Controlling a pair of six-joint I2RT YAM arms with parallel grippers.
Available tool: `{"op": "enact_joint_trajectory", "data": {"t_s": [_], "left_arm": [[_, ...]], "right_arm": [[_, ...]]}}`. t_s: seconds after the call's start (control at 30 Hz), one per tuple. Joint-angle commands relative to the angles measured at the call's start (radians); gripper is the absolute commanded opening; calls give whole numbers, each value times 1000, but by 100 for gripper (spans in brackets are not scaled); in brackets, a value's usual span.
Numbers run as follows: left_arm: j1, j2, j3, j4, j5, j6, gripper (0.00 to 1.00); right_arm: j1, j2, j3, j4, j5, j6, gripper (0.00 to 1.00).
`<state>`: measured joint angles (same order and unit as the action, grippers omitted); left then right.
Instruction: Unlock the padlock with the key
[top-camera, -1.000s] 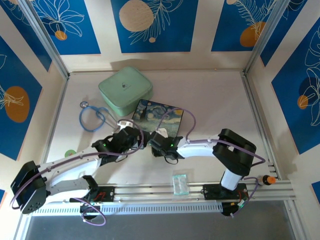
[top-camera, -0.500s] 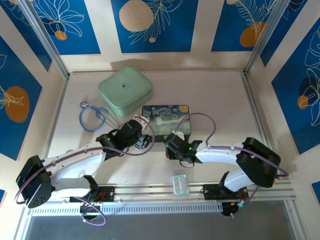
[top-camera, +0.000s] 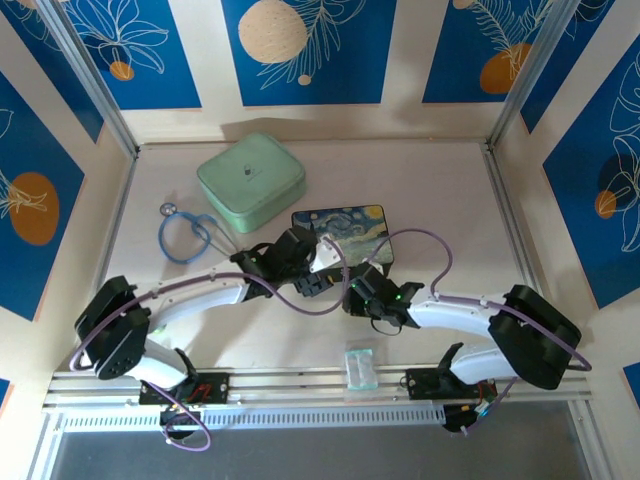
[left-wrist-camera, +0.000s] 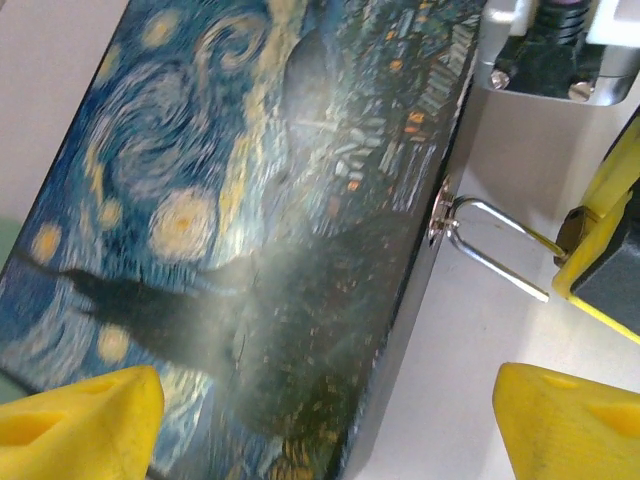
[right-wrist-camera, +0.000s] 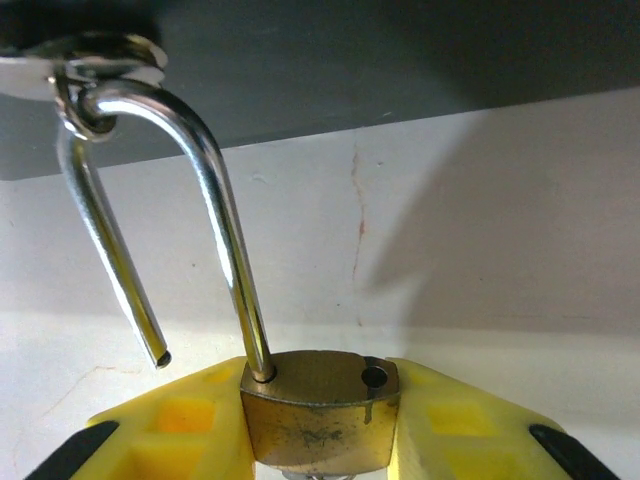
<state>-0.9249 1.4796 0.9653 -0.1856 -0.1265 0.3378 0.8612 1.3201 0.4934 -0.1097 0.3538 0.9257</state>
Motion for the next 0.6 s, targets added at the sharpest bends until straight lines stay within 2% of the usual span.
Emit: {"op": "enact_joint_trajectory", "data": {"t_s": [0.0,0.17,0.4,0.57], "left_arm": [[12,61,52,-20,89,124,84],[15,131,59,-25,131,150,82],[-11,171,25,-16,7,180,75],[-11,206,-9,-1,-31,188,67]], "right_arm": [[-16,-15,-54,-91,-2,23,31],[-24,-26,-70,-63,-6,55,31],[-12,16,-109,89,-12,179,31],[-11,74,-99,179,-10,256,30]]}}
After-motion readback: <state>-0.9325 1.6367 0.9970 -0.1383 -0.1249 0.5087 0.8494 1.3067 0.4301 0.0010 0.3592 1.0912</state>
